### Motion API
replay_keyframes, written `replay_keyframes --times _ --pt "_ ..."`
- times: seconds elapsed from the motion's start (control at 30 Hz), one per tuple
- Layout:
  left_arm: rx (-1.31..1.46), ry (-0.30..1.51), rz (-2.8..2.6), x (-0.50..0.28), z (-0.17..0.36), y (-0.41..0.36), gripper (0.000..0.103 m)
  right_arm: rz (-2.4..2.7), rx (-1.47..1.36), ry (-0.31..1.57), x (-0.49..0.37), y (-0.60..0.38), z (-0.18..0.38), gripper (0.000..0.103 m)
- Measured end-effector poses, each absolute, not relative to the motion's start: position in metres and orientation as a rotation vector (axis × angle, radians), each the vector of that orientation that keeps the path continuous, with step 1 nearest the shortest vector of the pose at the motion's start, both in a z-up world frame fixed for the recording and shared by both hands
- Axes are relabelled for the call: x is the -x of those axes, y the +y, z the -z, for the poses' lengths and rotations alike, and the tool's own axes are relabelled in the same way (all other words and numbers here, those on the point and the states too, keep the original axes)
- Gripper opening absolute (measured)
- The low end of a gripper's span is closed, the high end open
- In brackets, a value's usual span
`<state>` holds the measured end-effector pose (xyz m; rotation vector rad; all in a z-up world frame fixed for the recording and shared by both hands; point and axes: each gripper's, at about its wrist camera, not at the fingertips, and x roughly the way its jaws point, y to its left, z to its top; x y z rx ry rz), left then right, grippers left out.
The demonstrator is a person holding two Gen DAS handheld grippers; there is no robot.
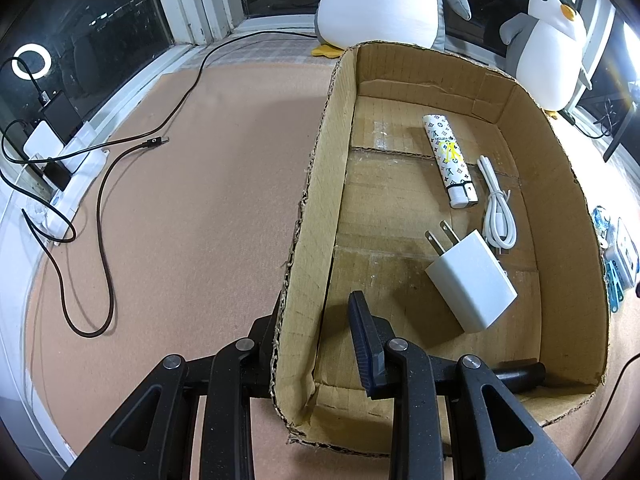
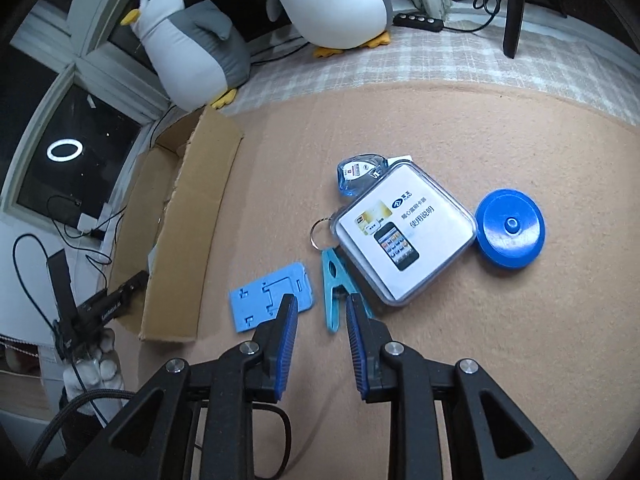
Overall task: Organize rigid objects
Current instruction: 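Close the right gripper on the blue clothespin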
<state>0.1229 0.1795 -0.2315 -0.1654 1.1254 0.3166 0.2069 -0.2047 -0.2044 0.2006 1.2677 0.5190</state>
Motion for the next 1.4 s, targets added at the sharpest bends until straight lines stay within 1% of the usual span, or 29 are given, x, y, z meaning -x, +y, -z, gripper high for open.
replay_keyframes --times 0.17,0.47,0.5,0.57,0.63,0.77,0.9,1.33,1.4 --pt "0.17 1.124 -0.315 -0.122 0.231 0.18 0.03 -0.483 -0.196 1.28 -0.215 -0.204 0.214 0.023" --pt "0.166 1.125 -0.313 -0.12 0.232 0.18 0.03 -0.42 -0.151 1.252 -0.224 -0.211 0.211 0.023" --pt "0.166 1.125 -0.313 -0.119 0.232 0.18 0.03 -0.426 -0.145 1.253 -0.224 -0.21 0.21 0.024" --pt "0.167 1.126 -0.313 -0.119 0.232 0.18 0.03 -0.456 -0.114 1.263 -0.223 -0.202 0.211 0.035" --pt "0.166 1.125 -0.314 -0.119 0.232 0.18 0.03 -0.48 -0.066 1.273 -0.222 -0.192 0.211 0.038" --pt "0.166 1.126 -0.313 -0.119 0.232 0.18 0.03 -0.477 0.121 1.278 -0.217 -0.167 0.213 0.038" --pt "0.166 1.125 -0.313 -0.119 0.232 0.18 0.03 -0.474 0.222 1.283 -0.216 -0.151 0.216 0.038" --pt "0.168 1.125 -0.313 -0.119 0.232 0.18 0.03 -0.46 0.355 1.315 -0.224 -0.132 0.227 0.037" --pt "0.167 1.125 -0.313 -0.119 0.232 0.18 0.03 -0.464 0.359 1.319 -0.223 -0.131 0.227 0.034"
